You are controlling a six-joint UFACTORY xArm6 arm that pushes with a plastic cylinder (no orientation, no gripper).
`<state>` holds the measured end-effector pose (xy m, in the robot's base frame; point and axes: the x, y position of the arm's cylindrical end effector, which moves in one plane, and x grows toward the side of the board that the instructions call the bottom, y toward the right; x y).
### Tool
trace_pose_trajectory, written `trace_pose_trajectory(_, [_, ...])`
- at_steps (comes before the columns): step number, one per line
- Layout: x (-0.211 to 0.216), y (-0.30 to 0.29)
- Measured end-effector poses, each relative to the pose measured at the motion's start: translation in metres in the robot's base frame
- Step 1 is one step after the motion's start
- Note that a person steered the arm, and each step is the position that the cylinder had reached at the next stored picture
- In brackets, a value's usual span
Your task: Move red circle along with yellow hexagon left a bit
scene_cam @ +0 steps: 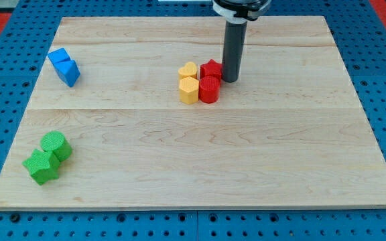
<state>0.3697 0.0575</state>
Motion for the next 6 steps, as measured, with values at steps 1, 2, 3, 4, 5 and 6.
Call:
trace_pose_trajectory(1, [0.000,-0.009])
trace_pose_trajectory(2, [0.000,-0.004])
trace_pose_trajectory(3, [0.010,0.037])
trace_pose_trajectory(4, [0.051,0.041])
trace_pose_trajectory(5, [0.064,0.019])
trace_pose_trajectory(6, [0.051,-0.005])
